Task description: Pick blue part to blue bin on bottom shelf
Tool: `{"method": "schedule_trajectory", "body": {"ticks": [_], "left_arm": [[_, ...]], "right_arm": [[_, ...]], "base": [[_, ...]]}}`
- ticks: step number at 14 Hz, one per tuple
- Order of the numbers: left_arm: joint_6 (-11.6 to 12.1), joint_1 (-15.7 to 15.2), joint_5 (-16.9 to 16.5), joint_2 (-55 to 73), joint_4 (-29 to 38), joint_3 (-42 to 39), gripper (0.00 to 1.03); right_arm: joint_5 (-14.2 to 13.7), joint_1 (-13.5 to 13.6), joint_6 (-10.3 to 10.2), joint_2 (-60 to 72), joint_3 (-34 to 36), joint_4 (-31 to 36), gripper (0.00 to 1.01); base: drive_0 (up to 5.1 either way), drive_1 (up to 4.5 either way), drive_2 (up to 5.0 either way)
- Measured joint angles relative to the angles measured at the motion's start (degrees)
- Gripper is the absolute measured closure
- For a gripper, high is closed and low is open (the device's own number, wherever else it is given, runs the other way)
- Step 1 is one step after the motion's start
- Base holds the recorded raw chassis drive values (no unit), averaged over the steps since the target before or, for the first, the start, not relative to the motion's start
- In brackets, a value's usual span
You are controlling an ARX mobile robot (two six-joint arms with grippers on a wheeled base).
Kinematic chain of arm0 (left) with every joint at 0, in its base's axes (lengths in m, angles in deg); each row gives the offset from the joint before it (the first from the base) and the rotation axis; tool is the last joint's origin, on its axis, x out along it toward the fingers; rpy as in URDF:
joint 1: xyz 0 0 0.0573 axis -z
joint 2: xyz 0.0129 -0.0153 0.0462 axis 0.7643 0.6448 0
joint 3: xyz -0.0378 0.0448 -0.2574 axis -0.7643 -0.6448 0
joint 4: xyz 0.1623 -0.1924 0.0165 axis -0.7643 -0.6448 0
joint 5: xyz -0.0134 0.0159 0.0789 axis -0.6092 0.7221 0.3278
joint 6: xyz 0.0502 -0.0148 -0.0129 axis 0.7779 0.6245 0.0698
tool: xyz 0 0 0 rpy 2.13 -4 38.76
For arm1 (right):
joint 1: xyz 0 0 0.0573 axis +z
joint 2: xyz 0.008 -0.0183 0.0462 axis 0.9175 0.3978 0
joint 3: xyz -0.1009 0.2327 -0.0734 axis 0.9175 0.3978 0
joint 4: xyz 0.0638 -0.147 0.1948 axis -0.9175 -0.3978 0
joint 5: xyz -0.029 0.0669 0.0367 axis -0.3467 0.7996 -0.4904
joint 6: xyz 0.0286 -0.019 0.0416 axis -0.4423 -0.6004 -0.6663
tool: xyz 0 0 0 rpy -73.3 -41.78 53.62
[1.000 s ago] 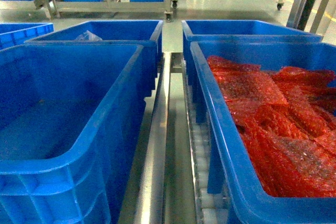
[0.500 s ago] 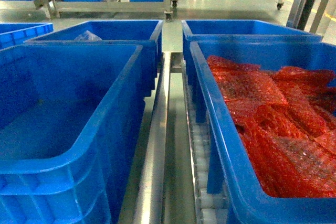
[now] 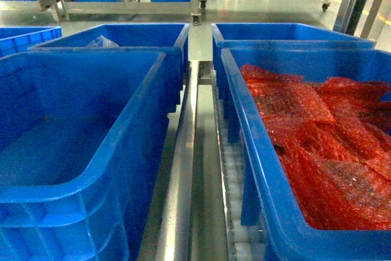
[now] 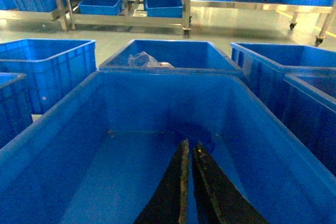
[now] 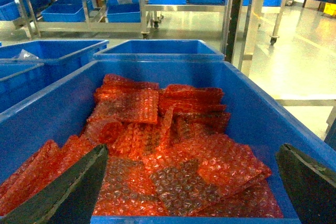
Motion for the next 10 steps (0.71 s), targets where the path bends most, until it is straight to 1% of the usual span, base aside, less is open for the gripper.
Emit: {"method": "schedule_trajectory", "body": {"ticks": [4,5,6,7,8,9,10], "left_arm": [[0.0,-3.1,-3.2,-7.4,-4.5,-3.2,1.01],[0.1,-5.8,-6.9,-9.1,-5.7,-3.7,1.01],[0.1,-8.6,-8.3,-10.9,-6.8,-4.2,1.01],[0.1,-8.9,-8.2,-12.7,-8.0,-4.4,1.01],[0.2,-8.5,-8.9,-14.9,-9.7,-5.0,1.01],[0.2,-8.5,-8.9,-15.1,-7.0,-6.2,1.01],[0.2,-8.5,-8.8,-16.0,-8.6,-6.7,1.01]], "right_arm": [[0.0,0.0,0.0,0.0,0.0,0.0,0.03],[0.0,0.0,0.0,0.0,0.0,0.0,0.03],[0.0,0.0,0.0,0.0,0.0,0.0,0.03],[0.0,0.0,0.0,0.0,0.0,0.0,0.03],[0.0,0.0,0.0,0.0,0.0,0.0,0.03],[0.0,0.0,0.0,0.0,0.0,0.0,0.03],[0.0,0.0,0.0,0.0,0.0,0.0,0.03]], "base": [[0.0,0.00,0.0],[0.0,0.00,0.0],[0.0,0.00,0.0],[0.0,0.00,0.0],[0.0,0.00,0.0],[0.0,0.00,0.0],[0.0,0.00,0.0]]}}
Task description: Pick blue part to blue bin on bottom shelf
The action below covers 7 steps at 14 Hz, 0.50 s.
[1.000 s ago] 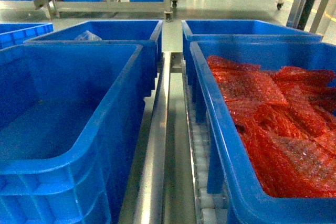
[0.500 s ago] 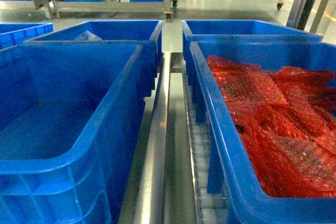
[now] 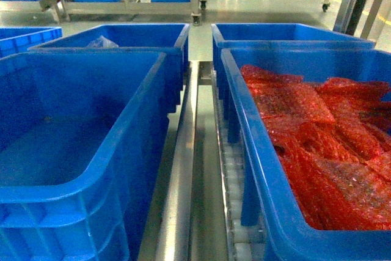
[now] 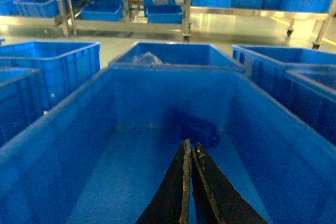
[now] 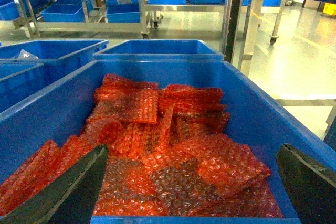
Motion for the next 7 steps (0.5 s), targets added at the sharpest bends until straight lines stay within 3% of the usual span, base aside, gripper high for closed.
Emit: {"method": "schedule_trajectory", "body": {"ticks": [7], "left_arm": [[0.0,0.0,0.0,-9.9,-9.2,0.0,1.01]], "right_arm": [[0.0,0.0,0.0,0.0,0.0,0.0,0.03]], "base": [[0.0,0.00,0.0]]}}
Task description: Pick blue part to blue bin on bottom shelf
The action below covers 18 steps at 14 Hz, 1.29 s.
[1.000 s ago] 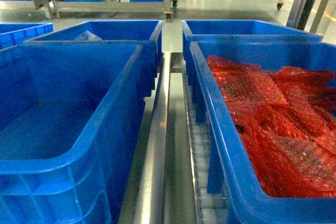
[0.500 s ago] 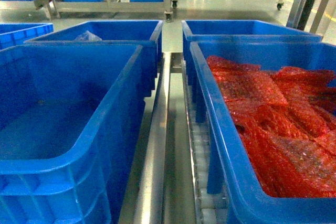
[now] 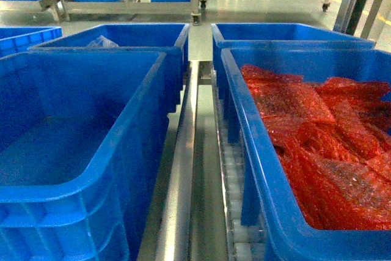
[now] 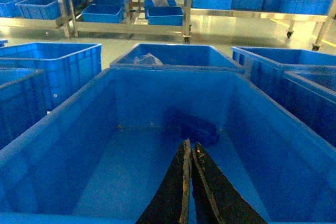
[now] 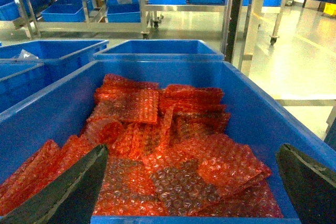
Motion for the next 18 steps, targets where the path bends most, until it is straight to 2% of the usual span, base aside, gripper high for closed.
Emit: {"method": "schedule_trajectory", "body": {"ticks": [7,9,10,13,18], "left_arm": [[0.0,0.0,0.0,-6.4,-6.6,0.0,1.01],[0.0,0.0,0.0,-14.8,-17.2,0.0,1.01],[0.1,0.0,0.2,-15.7,-15.6,0.3,1.01],[0.2,0.0,0.0,-15.8,-16.4,0.0,1.01],[0.2,0.0,0.0,-15.8,-16.6,0.0,0.40]], "right_arm": [[0.0,0.0,0.0,0.0,0.0,0.0,0.03],[0.0,0.0,0.0,0.0,0.0,0.0,0.03],[0.0,0.0,0.0,0.0,0.0,0.0,0.03],[0.0,0.0,0.0,0.0,0.0,0.0,0.03],[0.0,0.0,0.0,0.0,0.0,0.0,0.03]], "base": [[0.0,0.00,0.0],[0.0,0.00,0.0],[0.0,0.00,0.0],[0.0,0.00,0.0],[0.0,0.00,0.0]]}}
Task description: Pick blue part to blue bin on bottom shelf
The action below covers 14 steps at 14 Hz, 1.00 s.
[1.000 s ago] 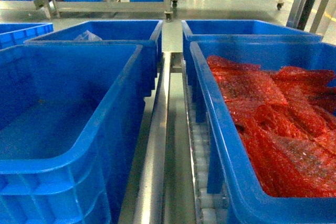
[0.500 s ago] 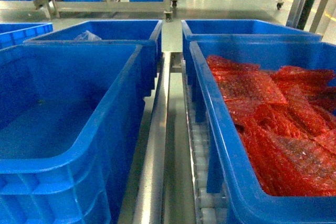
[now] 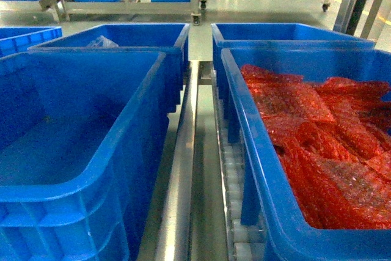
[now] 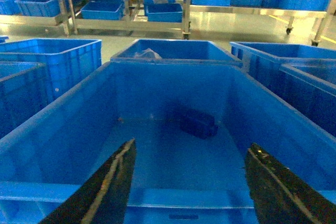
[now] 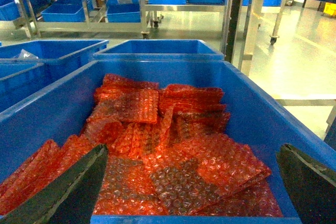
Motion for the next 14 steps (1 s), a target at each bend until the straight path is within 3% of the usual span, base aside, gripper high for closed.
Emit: {"method": "schedule_trajectory", "body": {"ticks": [2,3,14], "left_arm": [[0.0,0.0,0.0,0.0,0.0,0.0,0.11],[0.0,0.0,0.0,0.0,0.0,0.0,0.04],[0.0,0.0,0.0,0.0,0.0,0.0,0.05]], "right_arm": [[0.0,0.0,0.0,0.0,0.0,0.0,0.03],[0.0,0.0,0.0,0.0,0.0,0.0,0.03],[0.0,0.0,0.0,0.0,0.0,0.0,0.03]], "base": [[0.0,0.00,0.0],[0.0,0.00,0.0],[0.0,0.00,0.0]]}}
